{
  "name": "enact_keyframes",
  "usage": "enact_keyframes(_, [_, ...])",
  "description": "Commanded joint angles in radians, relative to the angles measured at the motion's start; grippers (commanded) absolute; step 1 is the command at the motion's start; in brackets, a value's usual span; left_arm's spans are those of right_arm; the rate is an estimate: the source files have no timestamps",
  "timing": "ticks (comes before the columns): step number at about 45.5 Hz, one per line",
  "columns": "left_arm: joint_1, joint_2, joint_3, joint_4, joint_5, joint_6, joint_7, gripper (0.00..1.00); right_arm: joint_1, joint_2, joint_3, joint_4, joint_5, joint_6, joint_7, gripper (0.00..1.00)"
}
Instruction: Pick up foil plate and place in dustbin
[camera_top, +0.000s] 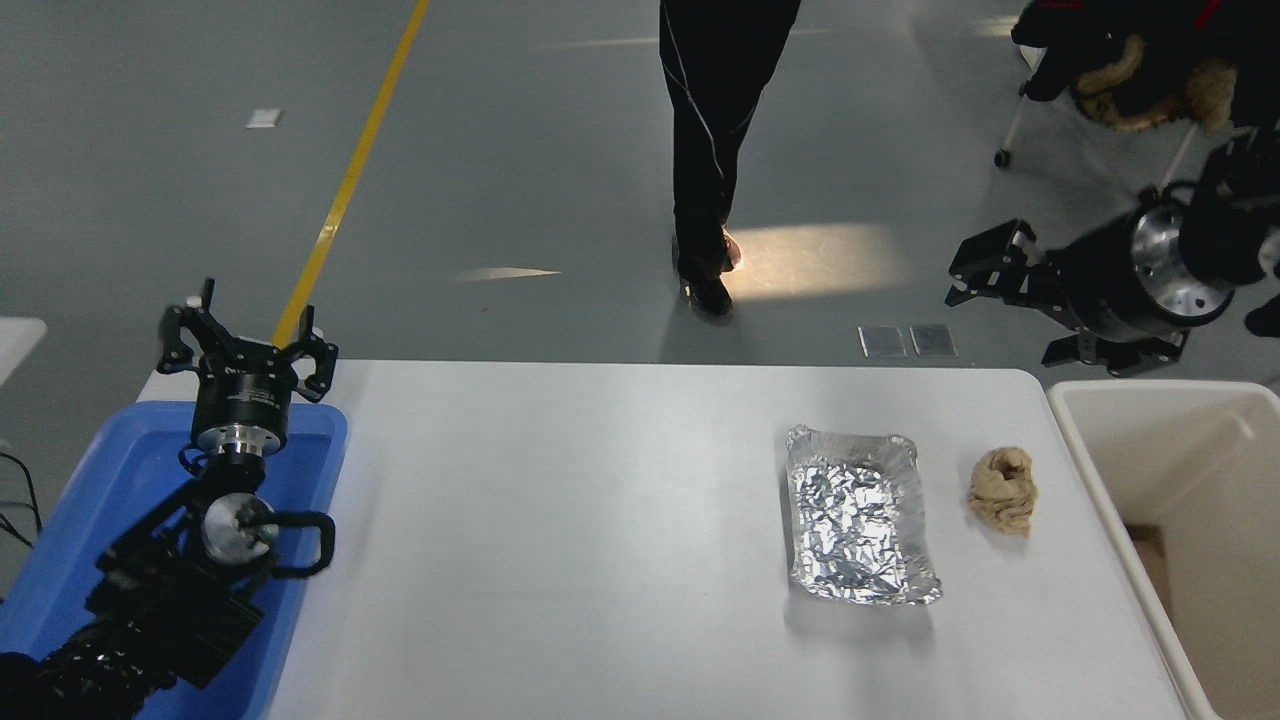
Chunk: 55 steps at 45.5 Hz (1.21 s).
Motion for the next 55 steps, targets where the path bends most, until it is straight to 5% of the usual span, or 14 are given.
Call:
enact_keyframes(1, [0.000, 0.000, -0.001, 0.000, -0.001, 0.001, 0.000, 0.99, 0.144, 0.024, 0.065, 0.051, -0.001, 0.168, 0.000, 1.00])
enact_keyframes(8, [0.000, 0.000, -0.001, 0.000, -0.001, 0.001, 0.000, 0.99, 0.103, 0.052, 0.075, 0.051, -0.004, 0.124, -0.003, 1.00])
enact_keyframes(26, [0.000, 0.000, -0.001, 0.000, 0.001, 0.000, 0.000, 0.99, -0.541, 0.154, 0.107, -0.068, -0.076, -0.514, -0.003, 1.00])
enact_keyframes(55, [0.000, 0.000, -0.001, -0.001, 0.001, 0.000, 0.000, 0.99, -1.161, 0.184, 0.243, -0.573, -0.229, -0.620, -0.003, 1.00])
